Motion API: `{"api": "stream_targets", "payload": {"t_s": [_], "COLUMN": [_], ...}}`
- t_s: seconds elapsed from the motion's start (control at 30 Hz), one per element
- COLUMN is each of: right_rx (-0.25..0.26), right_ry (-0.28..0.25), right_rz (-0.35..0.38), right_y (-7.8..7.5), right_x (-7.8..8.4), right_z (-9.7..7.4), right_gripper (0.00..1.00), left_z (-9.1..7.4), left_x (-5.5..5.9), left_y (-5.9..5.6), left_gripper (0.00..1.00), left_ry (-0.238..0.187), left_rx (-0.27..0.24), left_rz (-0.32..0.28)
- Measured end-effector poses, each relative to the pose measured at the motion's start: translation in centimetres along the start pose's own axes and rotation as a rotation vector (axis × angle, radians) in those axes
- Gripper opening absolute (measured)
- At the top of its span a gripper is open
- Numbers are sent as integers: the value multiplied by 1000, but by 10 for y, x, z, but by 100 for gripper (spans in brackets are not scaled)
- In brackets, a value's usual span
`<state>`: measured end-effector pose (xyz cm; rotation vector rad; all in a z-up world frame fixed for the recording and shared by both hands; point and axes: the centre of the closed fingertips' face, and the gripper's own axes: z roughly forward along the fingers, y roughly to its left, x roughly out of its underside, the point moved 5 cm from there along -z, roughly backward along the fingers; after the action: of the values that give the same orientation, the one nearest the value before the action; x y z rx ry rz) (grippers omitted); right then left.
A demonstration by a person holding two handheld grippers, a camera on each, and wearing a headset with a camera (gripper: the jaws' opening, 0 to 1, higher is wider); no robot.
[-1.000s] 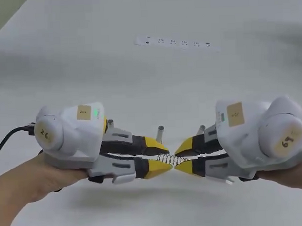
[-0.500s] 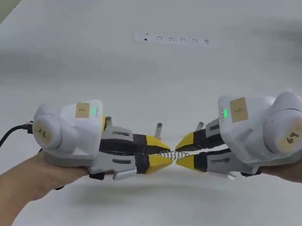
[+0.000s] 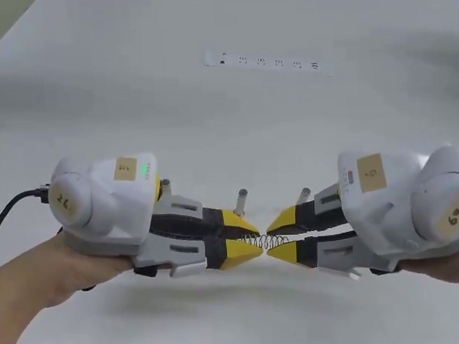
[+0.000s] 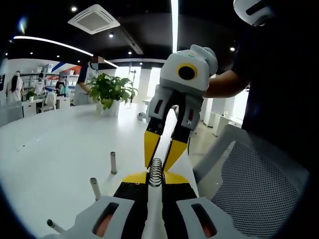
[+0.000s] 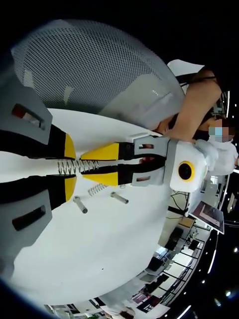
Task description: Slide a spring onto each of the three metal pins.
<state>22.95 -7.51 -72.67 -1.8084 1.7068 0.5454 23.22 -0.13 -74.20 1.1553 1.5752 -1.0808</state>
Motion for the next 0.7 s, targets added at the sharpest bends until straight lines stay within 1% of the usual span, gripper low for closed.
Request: {"api": "stream_targets", "payload": {"t_s": [0.3,0.4,0.5,0.6,0.67,0.7], "right_rx": [-10,-12,-11,-9,-11,-13], "right_ry": [12,21,31,20,18,19], "right_rz": [-14,-18,-20,-11,-39,-36], "right_y": [1,1,0,0,1,1], "right_x": [-1,1,3,3,3,3], "right_z": [-1,-2,-3,-5,-5,-5], "right_gripper": [8,8,8,8,8,8], "left_z": [-2,-3,-5,-5,-6,-6], "left_x": [0,1,0,-1,-1,-1], "left_y": [0,1,1,1,1,1], "left_gripper": [1,1,1,1,1,1], "left_ry": [5,11,7,4,2,2], "left_rx": [5,4,4,5,6,7], "left_rz": [0,2,-2,-1,-5,-4]}}
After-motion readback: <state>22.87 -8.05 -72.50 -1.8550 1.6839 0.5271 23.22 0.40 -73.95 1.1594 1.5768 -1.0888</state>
